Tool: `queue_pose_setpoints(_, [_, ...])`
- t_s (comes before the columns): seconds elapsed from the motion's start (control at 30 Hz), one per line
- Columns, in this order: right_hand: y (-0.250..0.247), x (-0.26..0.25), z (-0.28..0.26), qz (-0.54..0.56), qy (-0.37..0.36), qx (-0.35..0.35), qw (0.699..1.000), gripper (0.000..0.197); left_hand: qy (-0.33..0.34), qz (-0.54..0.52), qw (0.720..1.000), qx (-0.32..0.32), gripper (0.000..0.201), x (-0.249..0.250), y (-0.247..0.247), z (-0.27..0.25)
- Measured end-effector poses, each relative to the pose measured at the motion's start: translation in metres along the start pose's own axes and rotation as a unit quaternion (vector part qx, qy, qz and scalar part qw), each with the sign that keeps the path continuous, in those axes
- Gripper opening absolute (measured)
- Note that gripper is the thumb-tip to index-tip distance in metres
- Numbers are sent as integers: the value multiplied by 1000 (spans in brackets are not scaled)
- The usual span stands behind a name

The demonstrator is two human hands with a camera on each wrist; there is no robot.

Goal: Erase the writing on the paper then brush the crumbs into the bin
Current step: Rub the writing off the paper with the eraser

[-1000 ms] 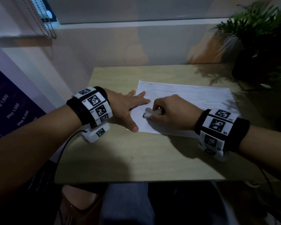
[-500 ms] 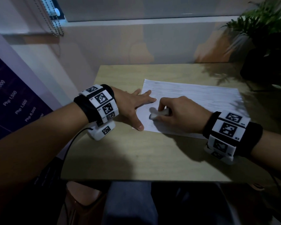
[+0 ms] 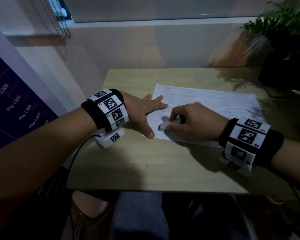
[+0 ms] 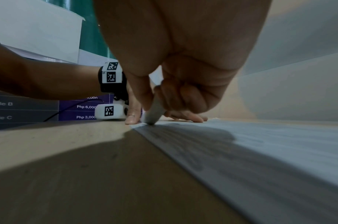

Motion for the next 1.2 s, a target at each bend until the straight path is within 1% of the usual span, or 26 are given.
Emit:
queue_pose_setpoints(0.03, [-1,1,0,-9,6,11,1000,37,0,1,1000,0,131,0,0,0])
queue_pose_setpoints(0.07, [-1,0,0,-11,3,8,1000,36,0,3,1000,1,129,0,-1,0])
queue_pose_setpoints(0.17, [3,-5,-5,1,-35,-58,998,30,-3,8,1000,1,126,1,-2,-2])
queue_pose_setpoints(0.2, [3,-7,-6,6,-34,-60,998,31,-3,8,1000,1,126,2,-2,-2])
queue_pose_setpoints(0.3, [-2,-2,-3,-6,0,12,1000,34,1,4,1000,2,127,1,-2,-3])
queue_pose_setpoints(0.33, [-2,-2,-2,-11,-2,16,1000,33,2,4,1000,2,128,1,-2,-3])
queue_pose_setpoints(0.37, [-1,-3,-4,-9,-10,1,1000,32,2,4,1000,2,128,1,-1,-3])
queue_pose_setpoints(0.43, [3,-5,-7,1,-37,-54,998,31,1,2,1000,1,127,2,-1,-4])
queue_pose_setpoints(0.47, [3,-6,-7,4,-38,-63,997,30,0,1,1000,0,126,2,-2,-4])
queue_pose_setpoints(0.5, [1,-5,-6,3,-28,-50,998,31,-1,-1,1000,0,126,2,-2,-5])
queue_pose_setpoints(0.57, [-3,1,-2,-19,-5,11,1000,33,1,-5,1000,3,125,3,-3,-6])
queue_pose_setpoints(0.6, [-5,1,-2,-31,-4,27,999,34,0,-6,1000,4,125,3,-2,-6])
queue_pose_setpoints(0.63, [-4,1,-2,-33,-10,22,999,33,-1,-6,1000,5,124,4,-2,-6])
queue_pose_setpoints(0.73, [2,-5,-7,-9,-45,-56,997,30,-3,-3,1000,5,124,4,-2,-6])
queue_pose_setpoints(0.77, [3,-5,-6,-2,-40,-55,998,31,-3,-2,1000,6,124,4,-2,-6])
queue_pose_setpoints(0.87, [1,-3,0,-3,-1,13,1000,37,1,-3,1000,11,124,4,-2,-6])
queue_pose_setpoints(0.9, [2,-4,1,-5,-4,19,1000,35,2,-3,1000,12,124,4,-2,-5])
queue_pose_setpoints(0.97, [7,-6,1,-5,-34,-6,999,30,4,-3,1000,11,124,4,-2,-5])
queue_pose_setpoints(1.0, [9,-8,1,-5,-37,-24,999,30,4,-3,1000,10,125,4,-2,-4])
queue_pose_setpoints(1.03, [8,-8,2,-2,-28,-26,999,34,5,-3,1000,10,125,4,-1,-4])
queue_pose_setpoints(1.1, [5,-4,5,1,-4,15,1000,44,9,-6,1000,15,124,3,-1,-4])
queue_pose_setpoints(1.13, [5,-4,6,-2,-4,33,999,44,11,-10,1000,16,124,3,-1,-3])
queue_pose_setpoints(1.17, [6,-5,6,-4,-10,32,999,38,13,-14,1000,17,124,2,-1,-3])
queue_pose_setpoints(1.2, [7,-7,5,-3,-21,16,1000,32,15,-16,1000,16,124,1,-1,-2])
Point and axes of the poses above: each hand's wrist, its own z-axis towards the middle knuckle, its own y-axis out of the palm, x = y × z, the point moved 2 cm from there along z, towards the middle knuckle, and after that the axes turned 12 degrees about z, right-handed, at the moved point
